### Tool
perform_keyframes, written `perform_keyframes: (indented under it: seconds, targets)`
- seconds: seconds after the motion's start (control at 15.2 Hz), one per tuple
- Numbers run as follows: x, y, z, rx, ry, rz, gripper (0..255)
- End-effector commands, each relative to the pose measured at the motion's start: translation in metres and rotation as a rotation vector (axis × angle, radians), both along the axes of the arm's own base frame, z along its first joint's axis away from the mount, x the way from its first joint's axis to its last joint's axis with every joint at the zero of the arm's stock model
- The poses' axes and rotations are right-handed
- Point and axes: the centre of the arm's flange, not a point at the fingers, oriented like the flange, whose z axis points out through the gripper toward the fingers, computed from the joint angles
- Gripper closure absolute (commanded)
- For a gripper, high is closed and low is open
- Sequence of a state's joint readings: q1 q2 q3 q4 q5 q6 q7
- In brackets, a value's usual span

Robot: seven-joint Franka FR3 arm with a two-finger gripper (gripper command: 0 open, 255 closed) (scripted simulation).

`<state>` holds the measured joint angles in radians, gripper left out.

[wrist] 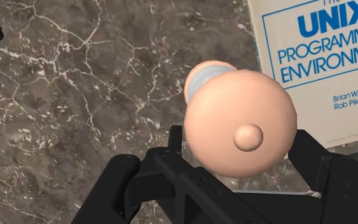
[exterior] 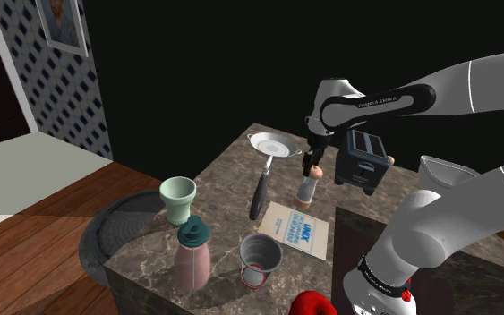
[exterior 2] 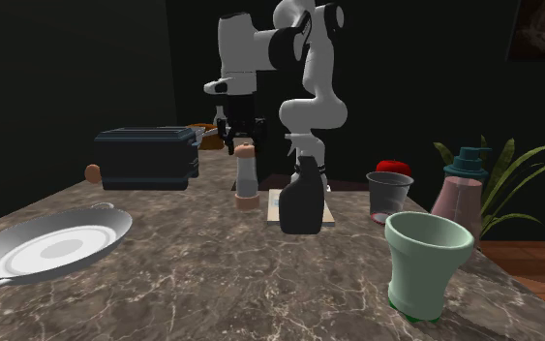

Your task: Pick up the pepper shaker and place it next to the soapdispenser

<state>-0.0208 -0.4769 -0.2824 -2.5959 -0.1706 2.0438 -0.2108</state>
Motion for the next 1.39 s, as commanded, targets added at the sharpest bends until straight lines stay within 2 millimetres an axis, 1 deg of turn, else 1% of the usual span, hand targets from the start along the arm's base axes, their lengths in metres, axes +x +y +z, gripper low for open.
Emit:
perform_keyframes:
  seconds: [0.0,1.32]
  targets:
    - [0.0,0.001,0.009,0.0,0.0,0.0,255]
    - [0.0,0.001,0.115,0.0,0.0,0.0,255]
